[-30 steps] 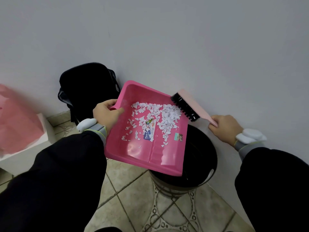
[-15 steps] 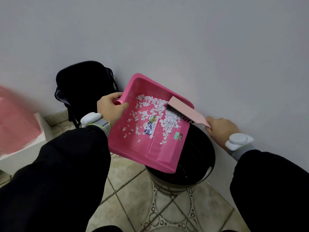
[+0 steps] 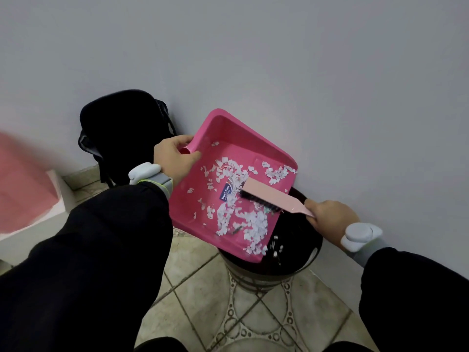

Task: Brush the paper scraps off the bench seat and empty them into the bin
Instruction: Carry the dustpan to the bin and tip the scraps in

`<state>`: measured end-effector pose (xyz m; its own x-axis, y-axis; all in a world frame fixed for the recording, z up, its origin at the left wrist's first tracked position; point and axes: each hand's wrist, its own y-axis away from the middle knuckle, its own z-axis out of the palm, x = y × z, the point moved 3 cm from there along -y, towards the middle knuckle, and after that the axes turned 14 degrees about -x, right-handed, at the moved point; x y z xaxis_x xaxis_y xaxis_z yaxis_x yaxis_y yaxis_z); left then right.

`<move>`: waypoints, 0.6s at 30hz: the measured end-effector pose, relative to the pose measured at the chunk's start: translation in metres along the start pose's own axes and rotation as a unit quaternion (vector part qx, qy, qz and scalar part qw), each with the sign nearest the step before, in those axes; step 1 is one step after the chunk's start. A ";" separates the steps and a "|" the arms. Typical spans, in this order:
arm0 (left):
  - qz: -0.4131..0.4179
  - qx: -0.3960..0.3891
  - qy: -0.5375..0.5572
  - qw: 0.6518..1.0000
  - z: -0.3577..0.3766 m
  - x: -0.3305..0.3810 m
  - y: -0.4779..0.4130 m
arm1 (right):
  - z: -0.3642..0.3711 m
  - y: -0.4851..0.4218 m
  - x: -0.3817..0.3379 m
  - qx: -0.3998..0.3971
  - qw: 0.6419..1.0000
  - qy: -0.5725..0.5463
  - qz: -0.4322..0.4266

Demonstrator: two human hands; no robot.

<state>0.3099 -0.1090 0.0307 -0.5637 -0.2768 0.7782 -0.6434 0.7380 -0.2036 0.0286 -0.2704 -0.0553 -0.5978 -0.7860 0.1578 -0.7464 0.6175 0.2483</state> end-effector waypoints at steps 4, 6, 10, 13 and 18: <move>0.001 -0.005 -0.005 1.000 0.002 0.002 -0.003 | -0.004 0.002 0.008 0.008 1.000 -0.021 0.013; -0.004 -0.005 -0.003 1.000 0.002 0.003 -0.005 | -0.004 0.002 0.011 0.007 1.000 -0.025 0.013; -0.001 -0.004 -0.001 1.000 0.001 0.003 -0.008 | -0.003 0.002 0.013 0.014 1.000 -0.022 0.015; 0.007 -0.011 -0.011 1.000 0.002 0.004 -0.009 | -0.005 0.000 0.017 0.030 0.998 -0.035 0.032; 0.032 -0.024 -0.032 0.999 0.001 0.011 -0.012 | -0.015 -0.012 0.017 0.056 0.995 -0.077 0.038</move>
<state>0.3107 -0.1217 0.0406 -0.6354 -0.2661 0.7249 -0.5803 0.7839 -0.2209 0.0317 -0.2914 -0.0415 -0.6845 -0.7287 0.0214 -0.7205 0.6807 0.1323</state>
